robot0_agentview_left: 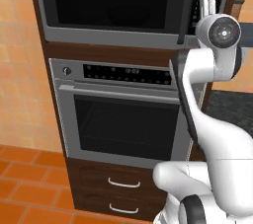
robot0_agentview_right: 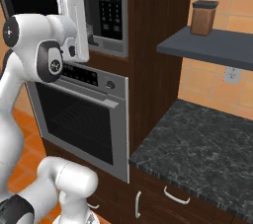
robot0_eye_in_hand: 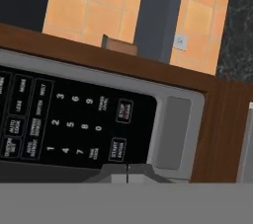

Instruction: Open the microwave, place the bowl with waffle inside the microwave, then close the microwave door and turn it on.

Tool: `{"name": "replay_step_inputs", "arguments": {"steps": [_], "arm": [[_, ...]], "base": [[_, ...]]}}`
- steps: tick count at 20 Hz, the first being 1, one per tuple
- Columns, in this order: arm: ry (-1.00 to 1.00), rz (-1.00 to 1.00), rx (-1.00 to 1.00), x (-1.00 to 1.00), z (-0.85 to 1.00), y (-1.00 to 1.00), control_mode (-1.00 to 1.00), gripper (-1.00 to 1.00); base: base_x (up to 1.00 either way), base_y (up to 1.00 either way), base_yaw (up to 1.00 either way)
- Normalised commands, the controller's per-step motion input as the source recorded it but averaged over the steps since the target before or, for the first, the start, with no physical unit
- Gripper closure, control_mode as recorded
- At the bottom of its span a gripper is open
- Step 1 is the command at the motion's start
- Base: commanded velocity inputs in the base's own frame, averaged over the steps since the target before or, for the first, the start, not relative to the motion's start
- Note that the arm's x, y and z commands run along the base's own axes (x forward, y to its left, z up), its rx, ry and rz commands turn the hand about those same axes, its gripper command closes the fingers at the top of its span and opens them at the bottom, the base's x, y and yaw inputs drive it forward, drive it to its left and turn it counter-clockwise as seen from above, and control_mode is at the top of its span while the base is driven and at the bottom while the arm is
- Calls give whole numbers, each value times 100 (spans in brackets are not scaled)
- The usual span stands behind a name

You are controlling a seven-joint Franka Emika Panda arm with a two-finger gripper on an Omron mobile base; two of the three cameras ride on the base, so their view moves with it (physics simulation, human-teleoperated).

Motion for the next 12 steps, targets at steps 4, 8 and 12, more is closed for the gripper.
{"name": "replay_step_inputs", "arguments": {"steps": [4, 8, 12], "arm": [[0, 0, -5, 60, -11, 0, -100, 100], [0, 0, -1, 45, 0, -3, -100, 100], [0, 0, 0, 46, -2, -13, -100, 100]], "base": [[0, 0, 0], [0, 0, 0], [0, 0, 0]]}}
